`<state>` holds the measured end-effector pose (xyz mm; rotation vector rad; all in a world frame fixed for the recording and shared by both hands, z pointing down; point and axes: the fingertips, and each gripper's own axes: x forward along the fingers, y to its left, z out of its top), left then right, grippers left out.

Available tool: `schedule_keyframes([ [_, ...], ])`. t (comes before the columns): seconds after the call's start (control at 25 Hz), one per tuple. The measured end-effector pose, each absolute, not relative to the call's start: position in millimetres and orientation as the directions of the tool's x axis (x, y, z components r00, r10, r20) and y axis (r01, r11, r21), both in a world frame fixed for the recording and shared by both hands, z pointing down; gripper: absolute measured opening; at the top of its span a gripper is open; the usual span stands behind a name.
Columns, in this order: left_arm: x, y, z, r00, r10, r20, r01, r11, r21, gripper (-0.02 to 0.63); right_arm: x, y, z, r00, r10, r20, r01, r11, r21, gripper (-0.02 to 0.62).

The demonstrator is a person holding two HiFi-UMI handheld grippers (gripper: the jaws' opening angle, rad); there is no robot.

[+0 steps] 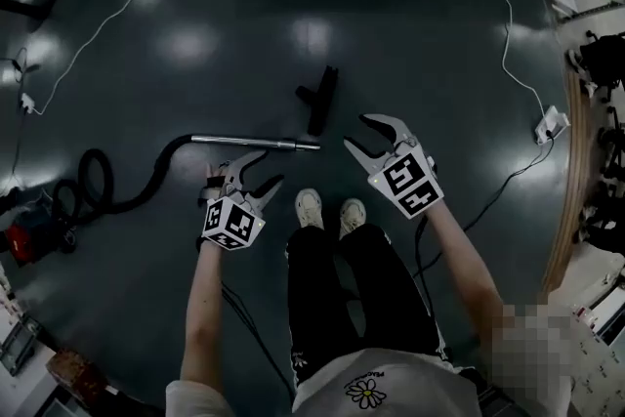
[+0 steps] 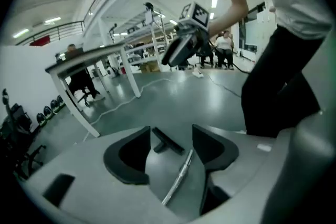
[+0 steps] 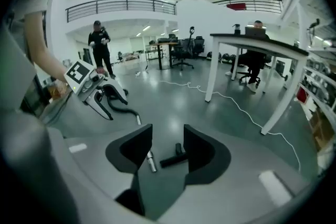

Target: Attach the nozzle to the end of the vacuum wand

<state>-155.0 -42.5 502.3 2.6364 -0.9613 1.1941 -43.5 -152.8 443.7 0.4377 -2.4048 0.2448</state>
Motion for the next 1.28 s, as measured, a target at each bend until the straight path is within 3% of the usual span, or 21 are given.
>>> schedule_keyframes([
  [0.12,-180,-52,683,0.451,-0.406,0.795,-0.480,-0.861,-0.168,0.267,-87,-185,606,-0.693,-0.216,0.687,-0.257,0.965,0.044,0.195],
  [0.24,-191,-58,800,0.411,-0.405,0.816,-0.417,-0.880,-0.227,0.285,-130,-195,726,-0.668,-0.179,0.722,-0.141,0.984,0.112,0.215],
  [0.48,-192,-61,870,0.408,-0.467,0.784,-0.382,-0.868,-0.318,0.279,-171,-199,861,-0.483,-0.104,0.870,-0.040,0.995,0.097,0.267],
  [0.56,-189,-61,868,0.419,-0.445,0.791,-0.370,-0.879,-0.299,0.261,-175,-205,882,-0.392,-0.094,0.915,-0.010,0.995,0.098,0.258],
  [0.68,-196,-59,863,0.424,-0.353,0.834,-0.331,-0.918,-0.220,0.253,-186,-228,894,-0.292,-0.177,0.940,0.048,0.979,0.199,0.222],
  [0.76,-201,-46,869,0.401,-0.265,0.877,-0.324,-0.936,-0.135,0.255,-187,-236,900,-0.245,-0.195,0.950,0.064,0.974,0.217,0.258],
  [0.92,-215,-21,901,0.292,-0.122,0.949,-0.300,-0.954,-0.031,0.256,-180,-233,905,-0.135,-0.194,0.972,0.082,0.975,0.206,0.256],
  [1.0,-219,-21,908,0.263,-0.127,0.956,-0.260,-0.964,-0.057,0.252,-184,-231,897,-0.146,-0.196,0.970,0.093,0.973,0.210,0.253],
  [1.04,-221,-19,909,0.258,-0.120,0.959,-0.240,-0.969,-0.056,0.212,-188,-229,893,-0.166,-0.203,0.965,0.104,0.970,0.221,0.250],
  [1.28,-218,-25,894,0.320,-0.132,0.938,-0.239,-0.970,-0.055,0.204,-170,-219,867,-0.364,-0.278,0.889,0.144,0.926,0.349,0.193],
])
